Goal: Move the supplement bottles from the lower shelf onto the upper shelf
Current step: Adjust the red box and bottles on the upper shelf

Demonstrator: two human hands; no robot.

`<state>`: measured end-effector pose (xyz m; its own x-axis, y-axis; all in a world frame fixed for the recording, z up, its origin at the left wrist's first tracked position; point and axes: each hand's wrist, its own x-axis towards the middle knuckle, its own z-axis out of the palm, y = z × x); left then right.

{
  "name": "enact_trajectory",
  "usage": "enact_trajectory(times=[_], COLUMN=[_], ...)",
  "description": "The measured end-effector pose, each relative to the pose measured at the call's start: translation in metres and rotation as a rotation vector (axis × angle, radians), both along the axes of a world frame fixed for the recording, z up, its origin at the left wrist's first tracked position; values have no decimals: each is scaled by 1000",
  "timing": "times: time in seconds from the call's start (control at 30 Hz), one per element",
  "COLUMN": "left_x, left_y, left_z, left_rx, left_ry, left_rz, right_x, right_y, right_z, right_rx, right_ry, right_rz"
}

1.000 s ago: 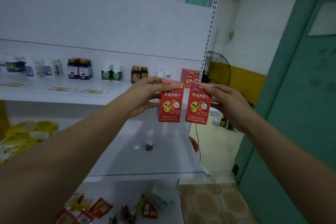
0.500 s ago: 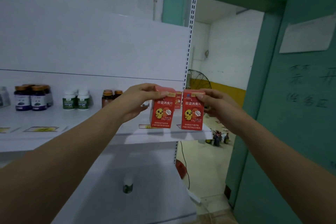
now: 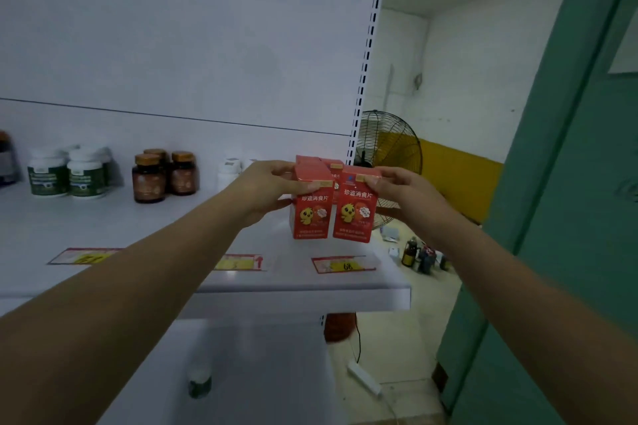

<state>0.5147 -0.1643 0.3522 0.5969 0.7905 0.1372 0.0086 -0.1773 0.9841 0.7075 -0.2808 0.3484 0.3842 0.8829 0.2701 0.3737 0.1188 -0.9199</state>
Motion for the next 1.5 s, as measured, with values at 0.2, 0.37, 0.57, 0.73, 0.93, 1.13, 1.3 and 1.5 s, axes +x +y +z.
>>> enact_trajectory(times=[0.2, 0.37, 0.57, 0.73, 0.93, 1.13, 1.3, 1.5], left_x=[50, 71, 81, 87, 92, 89, 90, 91], left_y=[30, 45, 54, 64, 76, 80, 83, 86], left_z=[-17, -22, -27, -27, -34, -40, -38, -37], left_rx=[-106, -60, 137, 317, 410, 407, 451, 432], left_ry=[4, 33, 277, 392, 411, 357, 442, 459], left_rz=[53, 73, 131, 241, 296, 173, 155, 134], right_x=[50, 75, 91, 90, 79, 79, 82, 87], right_y=[51, 73, 87, 105, 131, 149, 159, 169], right_z=[-18, -26, -29, -29, -31, -34, -35, -38], right_rx=[-63, -61, -89, -84, -1, 40, 36, 51], right_ry=[16, 8, -150, -195, -207, -249, -250, -296], right_rz=[122, 225, 300, 208, 100, 72, 56, 33])
